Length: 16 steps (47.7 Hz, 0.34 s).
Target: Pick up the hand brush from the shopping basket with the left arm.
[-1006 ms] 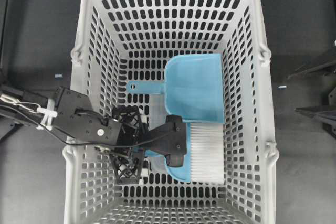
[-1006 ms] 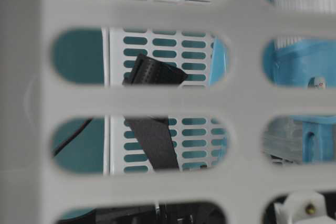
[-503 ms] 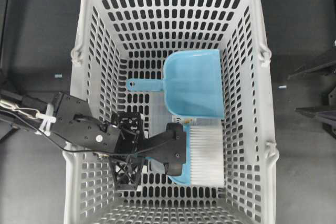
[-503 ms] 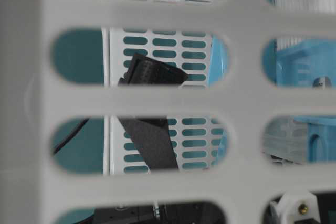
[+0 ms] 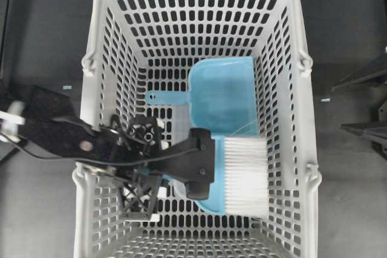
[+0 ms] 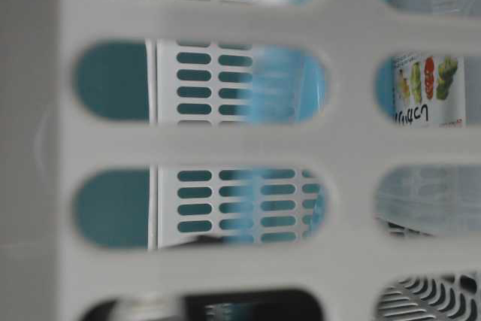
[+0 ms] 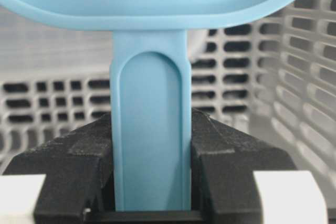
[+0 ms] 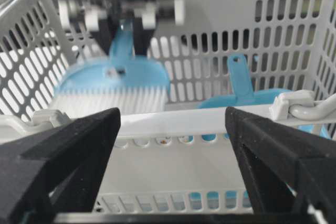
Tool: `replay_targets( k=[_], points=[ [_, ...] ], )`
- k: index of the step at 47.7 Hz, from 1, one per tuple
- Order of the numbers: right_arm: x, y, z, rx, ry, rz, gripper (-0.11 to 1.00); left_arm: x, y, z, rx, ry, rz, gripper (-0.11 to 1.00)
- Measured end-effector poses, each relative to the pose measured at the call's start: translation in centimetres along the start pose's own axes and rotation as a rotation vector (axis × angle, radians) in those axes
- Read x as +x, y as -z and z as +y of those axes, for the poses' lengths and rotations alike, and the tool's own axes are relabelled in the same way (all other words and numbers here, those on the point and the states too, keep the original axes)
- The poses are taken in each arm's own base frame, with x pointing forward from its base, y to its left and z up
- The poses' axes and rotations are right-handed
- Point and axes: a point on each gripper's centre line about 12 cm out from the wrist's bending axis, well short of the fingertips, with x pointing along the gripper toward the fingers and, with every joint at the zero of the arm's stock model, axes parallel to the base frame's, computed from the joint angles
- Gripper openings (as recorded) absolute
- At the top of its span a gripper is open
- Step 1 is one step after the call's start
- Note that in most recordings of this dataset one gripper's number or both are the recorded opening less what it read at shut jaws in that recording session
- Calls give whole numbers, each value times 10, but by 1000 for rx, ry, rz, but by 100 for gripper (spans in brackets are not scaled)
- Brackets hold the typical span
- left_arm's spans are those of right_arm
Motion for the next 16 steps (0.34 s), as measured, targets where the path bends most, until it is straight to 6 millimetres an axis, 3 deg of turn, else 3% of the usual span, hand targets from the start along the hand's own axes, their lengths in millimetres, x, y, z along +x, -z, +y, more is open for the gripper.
replay_targets(
  k=[7, 16],
  points=[
    [-1, -1, 0, 0, -1, -5, 77, -53, -14, -1, -8, 6, -36, 23],
    [-1, -1, 0, 0, -1, -8, 77, -99, -28, -1, -15, 6, -47, 23]
  ],
)
